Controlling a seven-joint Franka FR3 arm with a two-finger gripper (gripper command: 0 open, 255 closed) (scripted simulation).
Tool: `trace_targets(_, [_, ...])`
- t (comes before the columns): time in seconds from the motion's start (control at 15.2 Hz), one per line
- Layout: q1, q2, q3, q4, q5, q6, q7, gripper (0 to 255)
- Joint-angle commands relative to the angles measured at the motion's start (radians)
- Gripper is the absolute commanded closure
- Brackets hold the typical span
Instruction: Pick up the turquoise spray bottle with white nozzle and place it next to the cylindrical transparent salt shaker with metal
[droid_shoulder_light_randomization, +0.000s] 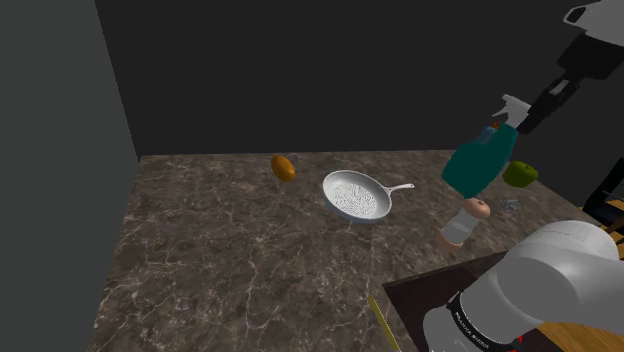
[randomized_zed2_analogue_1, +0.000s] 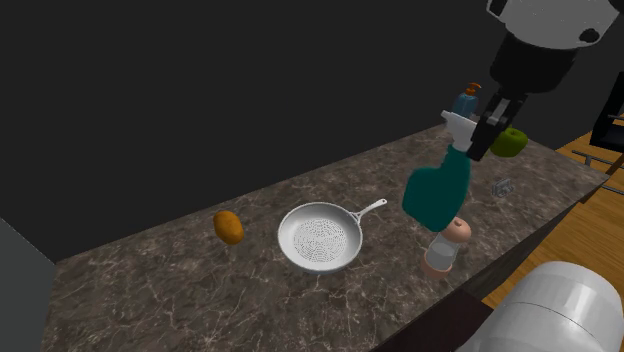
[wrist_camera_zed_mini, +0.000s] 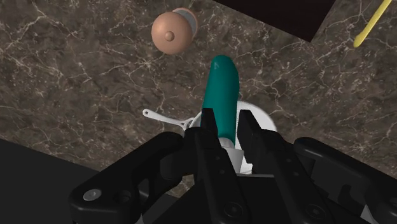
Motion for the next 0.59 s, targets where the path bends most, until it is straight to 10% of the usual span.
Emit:
trace_targets(0.0, [-0.002, -0.018, -0.003, -0.037, -0.003, 0.019, 0.003, 255])
trace_targets(0.53, [-0.013, -0.079, -0.022, -0.170, -0.022, 0.091, 0.012, 255])
